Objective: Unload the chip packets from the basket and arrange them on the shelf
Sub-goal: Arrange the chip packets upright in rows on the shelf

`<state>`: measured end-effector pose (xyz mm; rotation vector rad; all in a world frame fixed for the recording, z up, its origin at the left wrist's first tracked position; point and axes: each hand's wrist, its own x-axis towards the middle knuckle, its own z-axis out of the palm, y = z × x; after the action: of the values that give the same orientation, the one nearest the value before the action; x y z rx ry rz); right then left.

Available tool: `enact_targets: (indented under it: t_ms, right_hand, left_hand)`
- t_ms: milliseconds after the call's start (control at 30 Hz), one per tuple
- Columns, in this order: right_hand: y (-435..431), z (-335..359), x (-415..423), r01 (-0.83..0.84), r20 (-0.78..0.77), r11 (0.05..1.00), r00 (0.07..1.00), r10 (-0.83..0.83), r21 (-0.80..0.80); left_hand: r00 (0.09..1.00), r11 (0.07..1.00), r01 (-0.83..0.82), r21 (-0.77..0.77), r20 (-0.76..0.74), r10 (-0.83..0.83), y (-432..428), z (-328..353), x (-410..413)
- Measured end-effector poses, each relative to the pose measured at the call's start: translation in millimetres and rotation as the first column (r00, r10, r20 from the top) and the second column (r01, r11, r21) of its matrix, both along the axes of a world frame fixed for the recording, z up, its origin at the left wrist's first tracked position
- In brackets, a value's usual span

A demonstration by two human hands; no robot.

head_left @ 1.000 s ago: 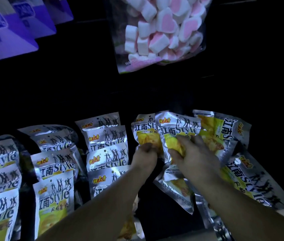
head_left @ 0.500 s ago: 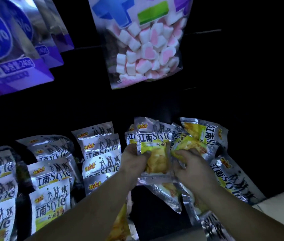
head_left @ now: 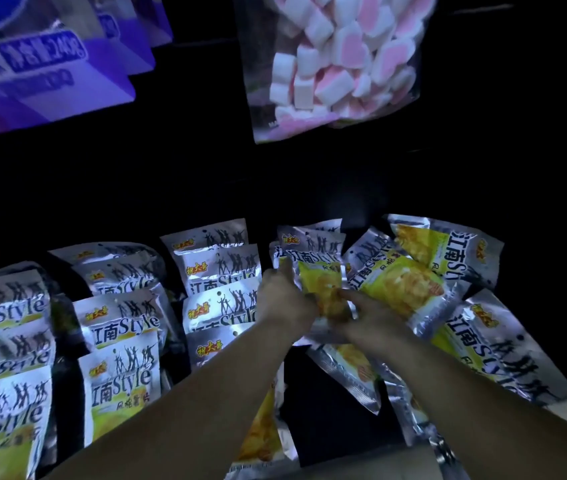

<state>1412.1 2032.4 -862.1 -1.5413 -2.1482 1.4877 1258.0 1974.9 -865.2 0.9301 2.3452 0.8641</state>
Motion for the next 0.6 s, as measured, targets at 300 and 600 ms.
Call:
enact_targets:
  t_ms: [300, 600]
  right_hand:
    - [15.7, 11.2, 25.5, -0.142, 0.238, 0.89, 0.971, 0.039, 0.434]
    - [27.2, 36.4, 111.1, -0.167, 0.451, 0.878, 0.891, -0.061, 0.449]
  left_hand:
    - [0.959, 0.931, 0.277, -0.237, 0.005, -0.284, 7.2, -19.9, 19.4]
    - [0.875, 0.893, 0.438, -0.103, -0.179, -0.449, -22.7, -10.5, 97.5]
